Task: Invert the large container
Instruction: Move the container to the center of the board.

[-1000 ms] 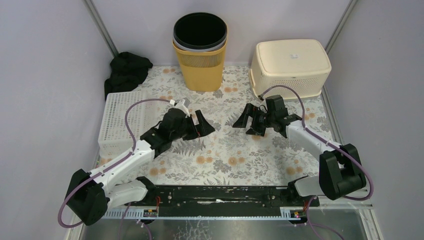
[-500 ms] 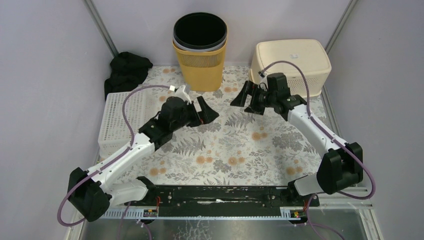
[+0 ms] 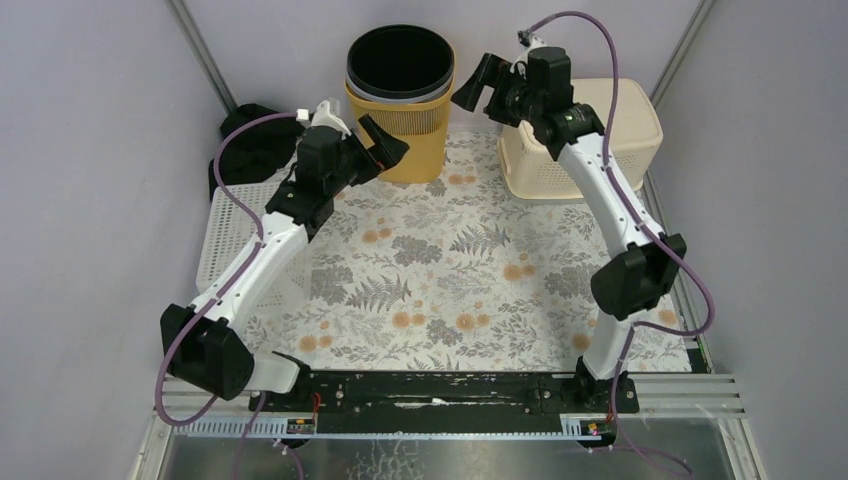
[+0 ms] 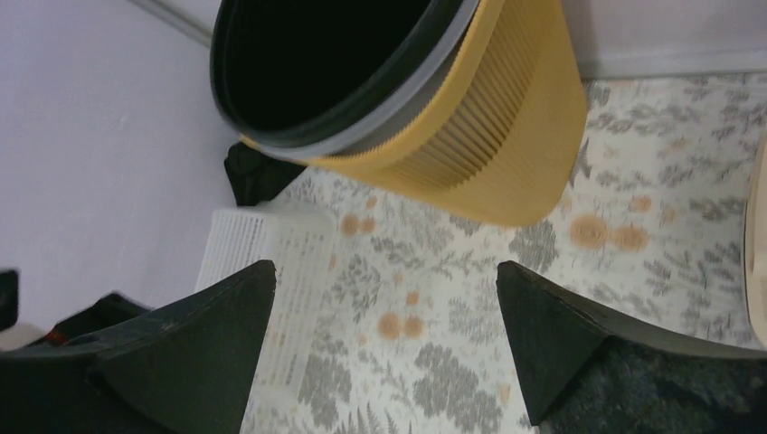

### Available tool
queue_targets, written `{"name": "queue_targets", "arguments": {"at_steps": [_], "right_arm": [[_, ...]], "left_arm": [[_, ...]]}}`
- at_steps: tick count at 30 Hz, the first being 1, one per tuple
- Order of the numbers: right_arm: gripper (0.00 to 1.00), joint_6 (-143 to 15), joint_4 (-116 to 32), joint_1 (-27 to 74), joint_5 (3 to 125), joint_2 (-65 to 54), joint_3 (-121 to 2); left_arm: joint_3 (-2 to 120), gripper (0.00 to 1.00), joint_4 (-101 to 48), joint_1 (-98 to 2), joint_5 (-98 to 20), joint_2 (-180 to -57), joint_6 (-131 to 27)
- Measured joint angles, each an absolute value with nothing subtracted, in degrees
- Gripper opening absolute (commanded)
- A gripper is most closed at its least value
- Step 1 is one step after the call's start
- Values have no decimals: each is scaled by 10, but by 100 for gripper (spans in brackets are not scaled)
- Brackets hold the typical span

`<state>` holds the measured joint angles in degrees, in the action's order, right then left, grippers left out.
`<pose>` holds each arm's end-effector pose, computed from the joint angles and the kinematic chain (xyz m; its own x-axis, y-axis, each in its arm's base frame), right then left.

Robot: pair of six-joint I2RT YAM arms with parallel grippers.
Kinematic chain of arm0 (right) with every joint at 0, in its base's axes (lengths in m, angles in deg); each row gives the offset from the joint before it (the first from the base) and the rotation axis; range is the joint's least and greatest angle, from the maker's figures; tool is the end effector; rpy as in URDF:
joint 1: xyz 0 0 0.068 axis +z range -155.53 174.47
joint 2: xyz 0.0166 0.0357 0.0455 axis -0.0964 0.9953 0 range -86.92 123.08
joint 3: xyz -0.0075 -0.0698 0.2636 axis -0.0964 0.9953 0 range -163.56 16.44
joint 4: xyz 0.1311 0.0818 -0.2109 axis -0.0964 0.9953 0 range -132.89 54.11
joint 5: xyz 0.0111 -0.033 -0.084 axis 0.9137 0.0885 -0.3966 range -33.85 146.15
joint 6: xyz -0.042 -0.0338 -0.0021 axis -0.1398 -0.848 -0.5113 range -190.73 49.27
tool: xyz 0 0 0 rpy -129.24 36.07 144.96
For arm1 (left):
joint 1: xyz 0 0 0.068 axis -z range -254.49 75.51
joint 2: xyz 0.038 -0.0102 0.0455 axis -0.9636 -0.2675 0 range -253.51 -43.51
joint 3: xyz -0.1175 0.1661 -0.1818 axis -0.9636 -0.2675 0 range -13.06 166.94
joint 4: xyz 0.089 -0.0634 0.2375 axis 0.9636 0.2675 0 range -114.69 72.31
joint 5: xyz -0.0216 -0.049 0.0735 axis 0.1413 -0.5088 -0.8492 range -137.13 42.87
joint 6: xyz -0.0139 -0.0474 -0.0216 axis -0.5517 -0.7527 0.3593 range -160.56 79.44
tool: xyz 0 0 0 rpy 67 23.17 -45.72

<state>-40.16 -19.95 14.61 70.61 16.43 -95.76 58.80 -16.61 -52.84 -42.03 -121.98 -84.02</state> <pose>0.3903 0.1526 0.4409 -0.4819 0.3477 -0.8043 -0.3667 0.7536 0.5455 0.2994 -0.1222 0.3759 -0.4788 -0.5470 -0.6866 0.1627 0.7133 -0.6817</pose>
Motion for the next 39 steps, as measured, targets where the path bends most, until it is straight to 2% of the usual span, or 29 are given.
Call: {"name": "queue_targets", "arguments": {"at_steps": [11,24,39], "right_arm": [[99,-363,-276,116,676,310,-1046],[100,-232,-419,87,717,365,-1094],[78,-208,-461,108,737,371,-1028]], "left_arm": [[495,100,-160,-546,-417,-1140,-852],[459,100,-141,-546,-415,-1082,-852],[459,100,-138,-546,-411,-1080,-852]]}}
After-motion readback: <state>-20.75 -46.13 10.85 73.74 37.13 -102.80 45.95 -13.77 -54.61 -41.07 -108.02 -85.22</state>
